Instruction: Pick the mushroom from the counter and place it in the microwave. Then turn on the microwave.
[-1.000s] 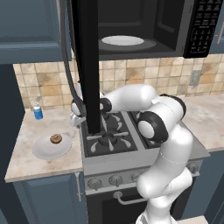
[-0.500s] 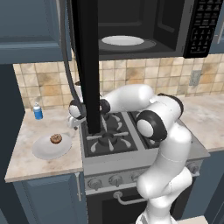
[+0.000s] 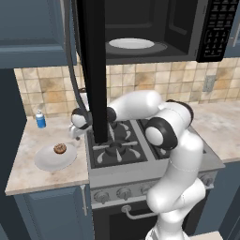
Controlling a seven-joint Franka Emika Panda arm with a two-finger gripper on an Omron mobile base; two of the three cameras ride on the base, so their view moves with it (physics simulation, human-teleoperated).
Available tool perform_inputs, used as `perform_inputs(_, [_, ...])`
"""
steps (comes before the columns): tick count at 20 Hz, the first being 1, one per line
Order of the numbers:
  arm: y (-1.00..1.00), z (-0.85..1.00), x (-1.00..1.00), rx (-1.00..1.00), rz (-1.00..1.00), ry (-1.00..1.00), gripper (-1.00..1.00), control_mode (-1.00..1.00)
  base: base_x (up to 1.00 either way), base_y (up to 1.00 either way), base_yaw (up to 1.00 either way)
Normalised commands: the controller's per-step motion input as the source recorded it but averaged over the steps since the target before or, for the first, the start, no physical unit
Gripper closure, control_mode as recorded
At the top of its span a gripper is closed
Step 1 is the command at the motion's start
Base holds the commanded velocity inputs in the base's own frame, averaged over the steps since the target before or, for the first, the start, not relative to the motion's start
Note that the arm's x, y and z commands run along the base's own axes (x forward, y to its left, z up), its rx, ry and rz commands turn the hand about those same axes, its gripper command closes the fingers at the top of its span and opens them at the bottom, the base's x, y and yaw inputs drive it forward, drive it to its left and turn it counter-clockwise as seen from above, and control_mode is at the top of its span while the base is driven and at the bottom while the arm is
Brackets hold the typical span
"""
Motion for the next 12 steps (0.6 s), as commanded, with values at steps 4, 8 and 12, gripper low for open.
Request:
perform_inputs(4, [0.15,-0.03,0.0,0.0,0.0,0.0,-1.0,-1.0,0.0,0.0,0.0])
perform_inputs(8, [0.15,-0.08,0.0,0.0,0.0,0.0,-1.0,-1.0,0.0,0.0,0.0])
perform_inputs(12, [0.15,-0.08,0.0,0.0,0.0,0.0,-1.0,-1.0,0.0,0.0,0.0])
